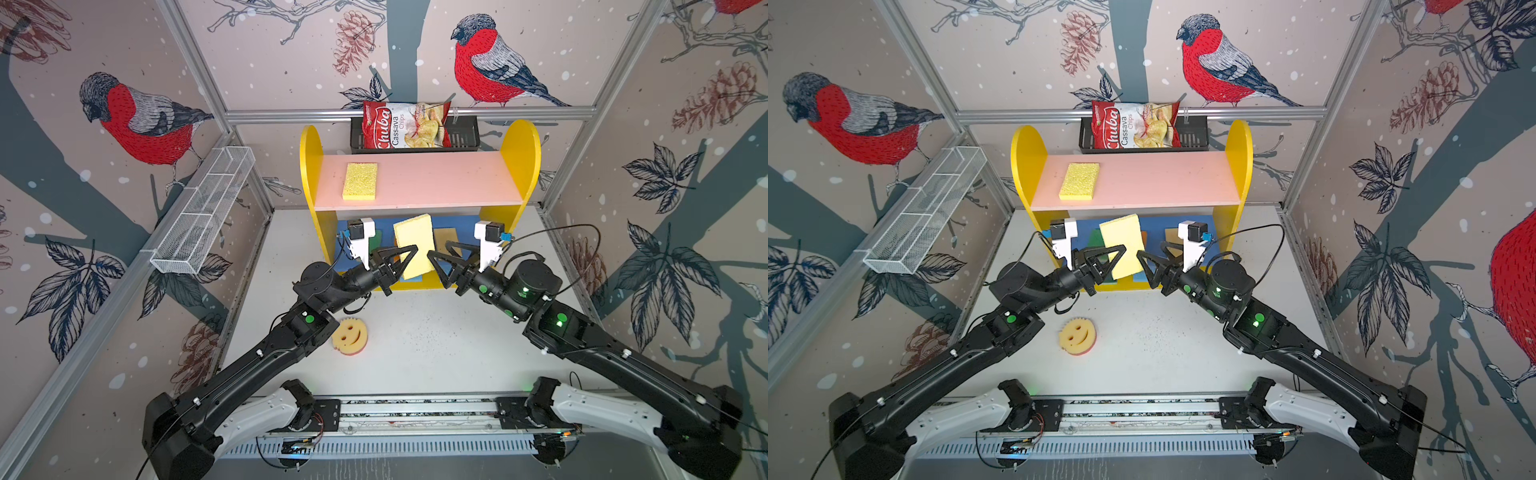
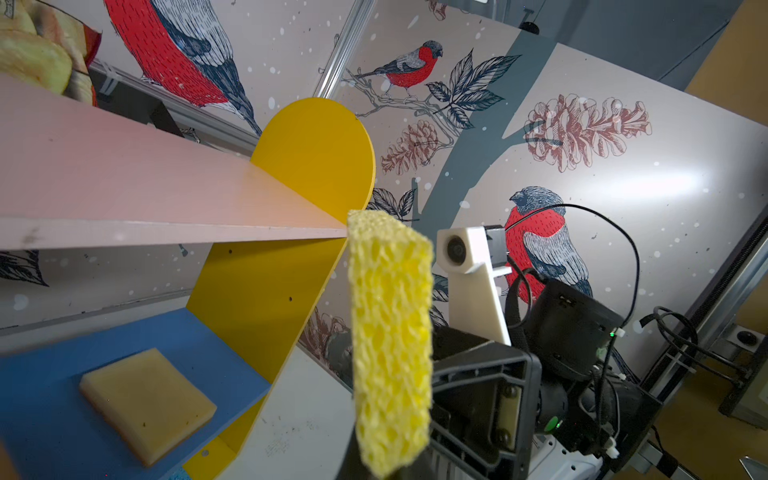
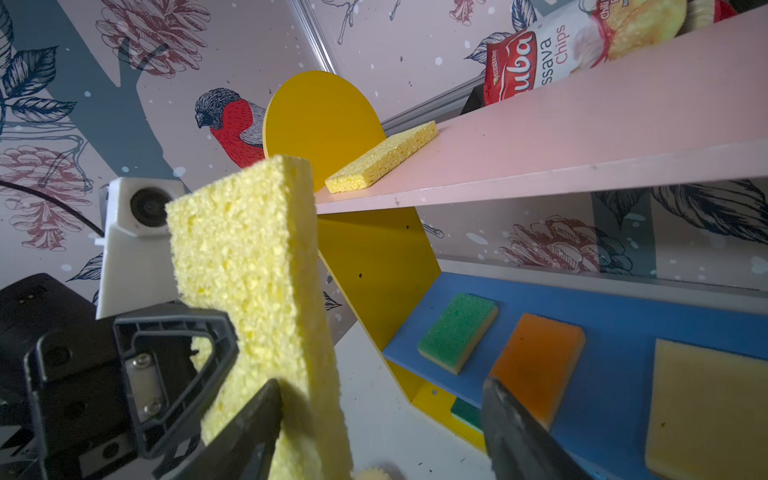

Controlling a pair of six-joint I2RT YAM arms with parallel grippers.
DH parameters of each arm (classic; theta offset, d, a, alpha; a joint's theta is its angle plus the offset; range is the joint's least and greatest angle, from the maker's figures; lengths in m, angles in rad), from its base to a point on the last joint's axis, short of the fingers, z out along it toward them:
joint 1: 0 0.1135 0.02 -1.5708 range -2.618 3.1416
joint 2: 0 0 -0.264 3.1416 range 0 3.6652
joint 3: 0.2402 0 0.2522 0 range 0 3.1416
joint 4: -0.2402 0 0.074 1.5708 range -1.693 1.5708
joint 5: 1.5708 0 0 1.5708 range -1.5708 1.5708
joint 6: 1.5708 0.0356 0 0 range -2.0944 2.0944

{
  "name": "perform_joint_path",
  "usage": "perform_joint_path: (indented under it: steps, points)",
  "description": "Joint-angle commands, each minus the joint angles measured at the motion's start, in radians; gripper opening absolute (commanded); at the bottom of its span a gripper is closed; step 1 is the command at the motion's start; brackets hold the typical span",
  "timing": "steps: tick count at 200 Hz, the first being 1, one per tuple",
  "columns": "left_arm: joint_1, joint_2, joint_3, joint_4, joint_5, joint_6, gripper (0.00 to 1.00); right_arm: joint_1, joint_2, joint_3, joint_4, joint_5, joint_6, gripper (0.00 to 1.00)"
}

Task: Place and organize the cleaning sponges onto the shelf
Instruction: 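Lift the sponge above the pink shelf with the right gripper while left gripper follows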

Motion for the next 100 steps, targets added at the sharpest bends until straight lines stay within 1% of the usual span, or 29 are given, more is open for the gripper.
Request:
perform_joint_path:
  steps: [1,28,46,61,79,100]
  points:
    - [-0.001,-0.011,0.029,-0.027,-0.038,0.035,0.0,-0.02,-0.021,-0.023,0.094,-0.102,-0.013,0.76]
    - [0.0,-0.015,0.058,-0.045,-0.039,0.032,0.0,-0.066,-0.021,-0.052,0.171,-0.252,0.008,0.8]
    - [0.0,-0.017,0.07,-0.05,-0.037,0.02,0.0,-0.088,-0.009,-0.059,0.222,-0.341,0.034,0.8]
    - [0.0,-0.017,0.073,-0.042,-0.029,0.008,0.0,-0.101,0.006,-0.059,0.264,-0.393,0.056,0.8]
    - [0.0,-0.013,0.079,-0.03,-0.018,-0.009,0.0,-0.12,0.029,-0.053,0.307,-0.451,0.083,0.71]
    - [0.0,-0.009,0.084,-0.017,-0.018,-0.025,0.0,-0.142,0.061,-0.045,0.365,-0.524,0.128,0.55]
